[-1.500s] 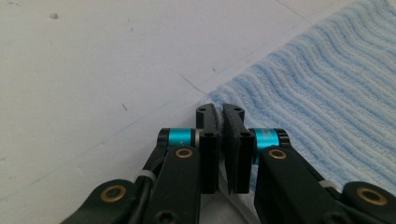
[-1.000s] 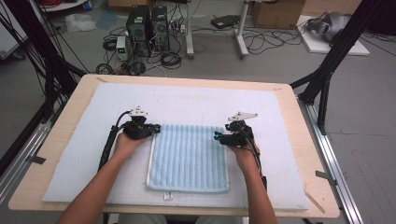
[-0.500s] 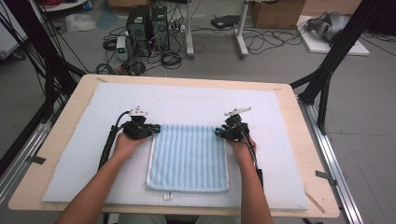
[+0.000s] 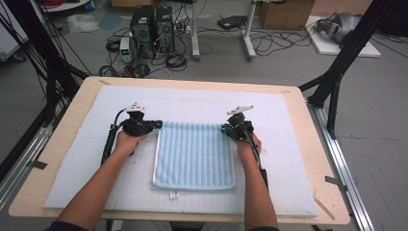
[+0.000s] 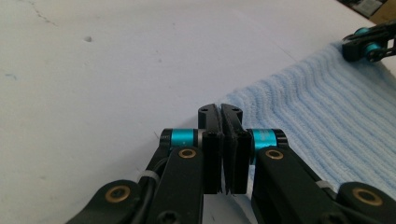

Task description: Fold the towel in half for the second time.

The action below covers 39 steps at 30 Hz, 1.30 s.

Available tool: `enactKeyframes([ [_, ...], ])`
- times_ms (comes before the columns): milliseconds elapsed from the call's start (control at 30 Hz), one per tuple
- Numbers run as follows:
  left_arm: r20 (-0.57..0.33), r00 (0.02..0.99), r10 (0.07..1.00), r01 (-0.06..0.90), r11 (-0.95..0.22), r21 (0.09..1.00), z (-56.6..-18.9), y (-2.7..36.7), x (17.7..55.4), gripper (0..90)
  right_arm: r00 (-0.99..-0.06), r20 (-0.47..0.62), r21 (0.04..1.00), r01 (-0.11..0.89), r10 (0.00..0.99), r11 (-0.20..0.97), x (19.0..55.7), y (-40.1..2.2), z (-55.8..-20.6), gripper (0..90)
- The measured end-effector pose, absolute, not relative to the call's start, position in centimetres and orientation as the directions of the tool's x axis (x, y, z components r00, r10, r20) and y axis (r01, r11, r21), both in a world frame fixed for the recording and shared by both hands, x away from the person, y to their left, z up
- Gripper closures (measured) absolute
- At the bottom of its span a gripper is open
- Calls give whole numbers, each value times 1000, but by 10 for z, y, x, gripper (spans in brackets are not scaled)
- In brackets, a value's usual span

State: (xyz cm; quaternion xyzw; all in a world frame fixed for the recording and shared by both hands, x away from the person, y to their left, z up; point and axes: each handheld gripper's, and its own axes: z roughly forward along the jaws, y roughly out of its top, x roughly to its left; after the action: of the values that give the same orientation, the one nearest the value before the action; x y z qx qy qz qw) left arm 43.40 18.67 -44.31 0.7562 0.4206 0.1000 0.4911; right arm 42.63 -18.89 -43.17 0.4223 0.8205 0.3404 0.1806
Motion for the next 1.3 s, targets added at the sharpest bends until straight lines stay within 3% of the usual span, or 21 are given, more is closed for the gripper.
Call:
enactKeyframes([
  [233,-254,615,746,485,-104,868,-430,184,452,868,-511,15,753,571,859,327,447,-191,-419,835],
  [467,-268,633,726,493,-111,863,-429,188,448,867,-525,10,767,550,851,330,446,-191,-414,826],
  [733,-244,677,694,441,-116,890,-413,189,432,866,-567,15,791,510,823,337,430,-198,-407,823],
  [1300,-231,730,643,383,-105,918,-417,196,374,866,-642,-24,829,416,767,374,370,-205,-406,819],
])
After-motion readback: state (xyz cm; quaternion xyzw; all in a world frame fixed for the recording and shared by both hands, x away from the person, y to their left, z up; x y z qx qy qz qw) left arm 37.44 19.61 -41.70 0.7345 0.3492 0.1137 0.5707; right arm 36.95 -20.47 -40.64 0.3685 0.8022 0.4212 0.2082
